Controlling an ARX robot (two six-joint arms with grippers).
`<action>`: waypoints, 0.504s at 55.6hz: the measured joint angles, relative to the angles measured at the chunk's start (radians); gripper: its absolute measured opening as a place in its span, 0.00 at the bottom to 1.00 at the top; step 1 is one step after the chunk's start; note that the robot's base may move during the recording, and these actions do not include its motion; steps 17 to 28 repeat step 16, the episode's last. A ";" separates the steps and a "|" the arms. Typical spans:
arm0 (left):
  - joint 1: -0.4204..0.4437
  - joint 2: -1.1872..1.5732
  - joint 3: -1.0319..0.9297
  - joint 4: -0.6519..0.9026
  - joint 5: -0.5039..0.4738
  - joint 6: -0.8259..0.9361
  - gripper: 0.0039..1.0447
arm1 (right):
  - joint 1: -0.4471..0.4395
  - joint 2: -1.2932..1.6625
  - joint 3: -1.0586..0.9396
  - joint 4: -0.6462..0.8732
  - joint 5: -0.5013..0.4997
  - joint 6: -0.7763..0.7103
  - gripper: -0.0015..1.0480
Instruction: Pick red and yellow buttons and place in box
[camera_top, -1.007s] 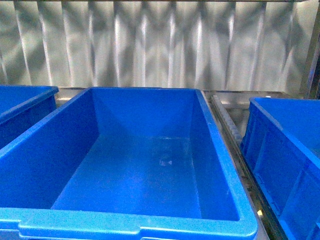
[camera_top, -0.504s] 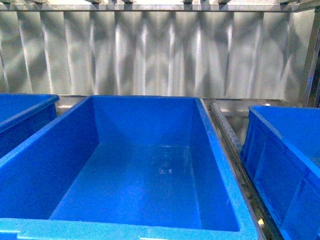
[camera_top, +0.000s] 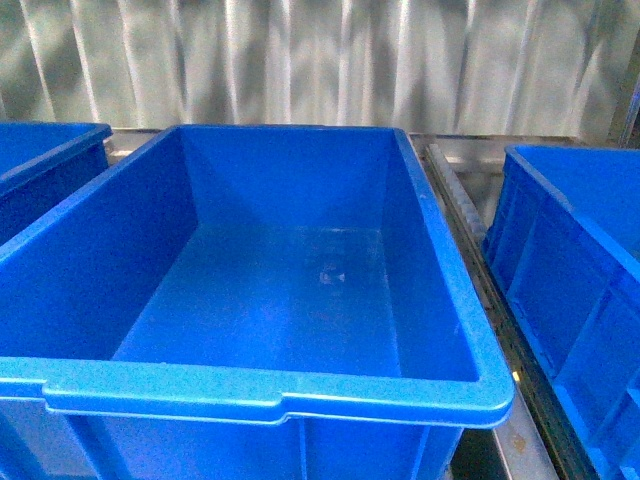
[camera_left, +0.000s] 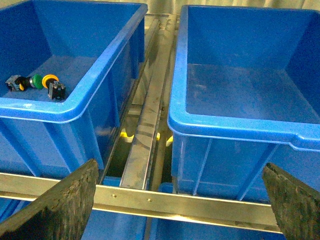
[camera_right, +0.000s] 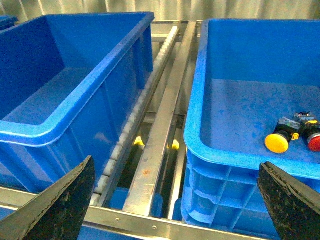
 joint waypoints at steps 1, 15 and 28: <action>0.000 0.000 0.000 0.000 0.000 0.000 0.93 | 0.000 0.000 0.000 0.000 0.000 0.000 0.94; 0.000 0.000 0.000 0.000 0.000 0.000 0.93 | 0.000 0.000 0.000 0.000 0.000 0.000 0.94; 0.000 0.000 0.000 0.000 0.000 0.000 0.93 | 0.000 0.000 0.000 0.000 0.000 0.000 0.94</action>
